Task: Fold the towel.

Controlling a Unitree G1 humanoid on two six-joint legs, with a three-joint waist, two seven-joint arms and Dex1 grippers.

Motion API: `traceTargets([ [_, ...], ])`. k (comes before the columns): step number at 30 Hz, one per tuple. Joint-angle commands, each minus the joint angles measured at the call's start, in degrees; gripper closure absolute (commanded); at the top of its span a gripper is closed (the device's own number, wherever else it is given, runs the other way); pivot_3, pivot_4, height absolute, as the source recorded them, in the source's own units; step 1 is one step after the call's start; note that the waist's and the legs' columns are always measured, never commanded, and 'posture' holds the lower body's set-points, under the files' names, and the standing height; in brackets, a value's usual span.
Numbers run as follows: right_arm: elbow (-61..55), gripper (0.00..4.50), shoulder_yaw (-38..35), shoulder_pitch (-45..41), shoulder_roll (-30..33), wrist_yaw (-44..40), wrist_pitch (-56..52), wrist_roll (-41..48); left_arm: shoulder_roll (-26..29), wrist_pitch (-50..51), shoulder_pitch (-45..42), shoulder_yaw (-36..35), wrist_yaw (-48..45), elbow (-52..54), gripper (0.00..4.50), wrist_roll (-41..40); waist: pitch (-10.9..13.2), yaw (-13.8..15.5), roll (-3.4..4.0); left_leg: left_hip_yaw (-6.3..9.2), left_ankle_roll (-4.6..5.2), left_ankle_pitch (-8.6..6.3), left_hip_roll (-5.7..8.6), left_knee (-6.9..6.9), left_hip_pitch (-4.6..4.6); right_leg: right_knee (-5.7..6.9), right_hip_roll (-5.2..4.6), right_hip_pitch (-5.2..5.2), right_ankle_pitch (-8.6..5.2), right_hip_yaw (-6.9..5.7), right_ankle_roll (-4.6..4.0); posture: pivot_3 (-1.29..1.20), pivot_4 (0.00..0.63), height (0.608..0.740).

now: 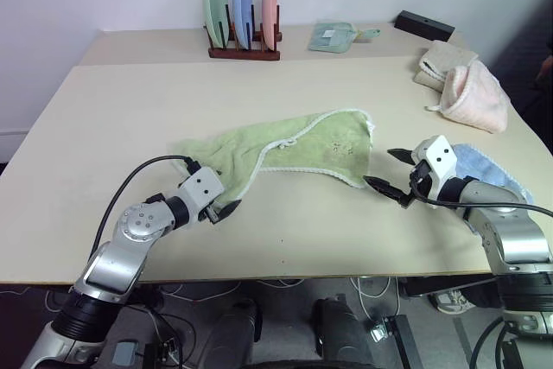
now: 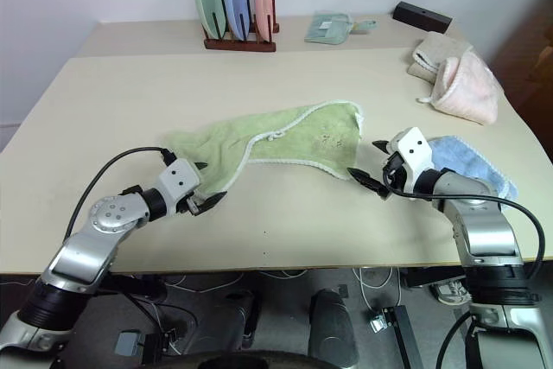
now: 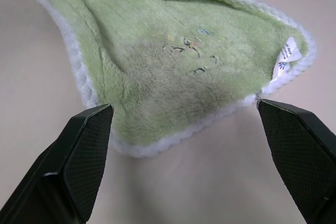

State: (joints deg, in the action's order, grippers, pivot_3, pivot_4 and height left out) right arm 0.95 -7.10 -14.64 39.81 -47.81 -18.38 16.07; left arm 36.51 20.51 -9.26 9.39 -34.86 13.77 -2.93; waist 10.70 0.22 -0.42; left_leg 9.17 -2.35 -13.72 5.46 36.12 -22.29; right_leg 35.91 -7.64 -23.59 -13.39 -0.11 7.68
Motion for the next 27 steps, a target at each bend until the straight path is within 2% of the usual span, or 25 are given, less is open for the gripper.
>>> traceTargets([
  [1, -3.53, 0.00, -0.78, 0.21, 0.02, 0.52, -0.23, 0.77, 0.89, -0.33, 0.06, -1.39, 0.75, -2.14, 2.28, 2.16, 0.00, -0.03, 0.00, 0.00, 0.00, 0.00, -0.02, -0.01, 0.00, 0.01, 0.01, -0.02, 0.00, 0.00, 0.00, 0.00, 0.150, 0.740],
  [5, -4.20, 0.00, -0.90, 0.56, 0.32, 0.39, -0.37, 0.79, 1.44, -1.49, -0.18, -2.04, 0.58, -2.15, 4.16, 2.38, 0.00, 0.00, 0.00, -0.02, 0.00, 0.00, -0.04, 0.00, 0.00, 0.01, 0.03, -0.02, 0.00, 0.00, 0.00, 0.00, 0.150, 0.740],
  [6, -4.18, 0.00, -0.85, 0.23, 0.41, 0.29, -0.31, 0.74, 1.61, -1.72, -0.11, -2.32, 0.73, -1.88, 4.41, 2.62, 0.00, 0.00, 0.00, -0.02, 0.00, 0.00, -0.04, 0.00, 0.00, 0.01, 0.03, -0.02, 0.00, 0.00, 0.00, 0.00, 0.150, 0.740],
  [9, -3.55, 0.00, -0.03, -1.68, 0.70, -0.04, 0.44, -0.09, 2.06, -2.66, 1.14, -4.34, 0.55, -0.16, 4.41, 1.90, 0.01, -0.02, 0.00, -0.02, 0.00, 0.00, -0.04, -0.01, -0.01, 0.01, 0.03, -0.03, 0.00, 0.00, 0.00, 0.00, 0.150, 0.740],
  [13, 2.38, 0.00, 3.76, -8.44, 0.90, 0.47, 4.08, -5.11, 4.05, -5.15, 7.33, -12.00, -1.61, 3.03, 4.41, -2.13, 0.06, -1.07, 0.00, -0.10, 0.00, 0.00, -0.08, -0.07, -0.05, 0.01, 0.02, -0.15, 0.01, 0.04, -0.02, 0.00, 0.150, 0.740],
  [17, 17.46, 0.00, 8.42, -19.86, -1.48, 3.23, 10.16, -11.95, 6.19, -7.20, 13.51, -18.18, -4.02, 3.23, 4.41, -4.25, 0.08, -1.28, -0.01, -0.20, -0.01, 0.00, -0.15, -0.10, -0.08, 0.03, 0.07, -0.26, 0.05, 0.04, -0.09, 0.00, 0.150, 0.740],
  [22, 37.06, 0.00, 12.12, -31.54, -5.85, 3.61, 18.49, -16.28, 7.20, -10.32, 19.11, -21.54, -5.90, 1.57, 4.41, -4.70, 0.10, -1.14, -0.02, -0.26, -0.01, 0.00, -0.15, -0.13, -0.10, -0.01, 0.06, -0.29, 0.06, 0.08, -0.11, 0.00, 0.150, 0.740],
  [27, 51.43, 0.00, 14.16, -40.11, -9.75, 3.79, 26.75, -19.48, 7.47, -13.15, 23.69, -23.53, -6.87, 1.04, 4.41, -4.24, 0.12, -1.24, -0.01, -0.26, -0.01, 0.00, -0.14, -0.17, -0.13, -0.02, 0.06, -0.34, 0.08, 0.10, -0.12, 0.00, 0.150, 0.740],
])
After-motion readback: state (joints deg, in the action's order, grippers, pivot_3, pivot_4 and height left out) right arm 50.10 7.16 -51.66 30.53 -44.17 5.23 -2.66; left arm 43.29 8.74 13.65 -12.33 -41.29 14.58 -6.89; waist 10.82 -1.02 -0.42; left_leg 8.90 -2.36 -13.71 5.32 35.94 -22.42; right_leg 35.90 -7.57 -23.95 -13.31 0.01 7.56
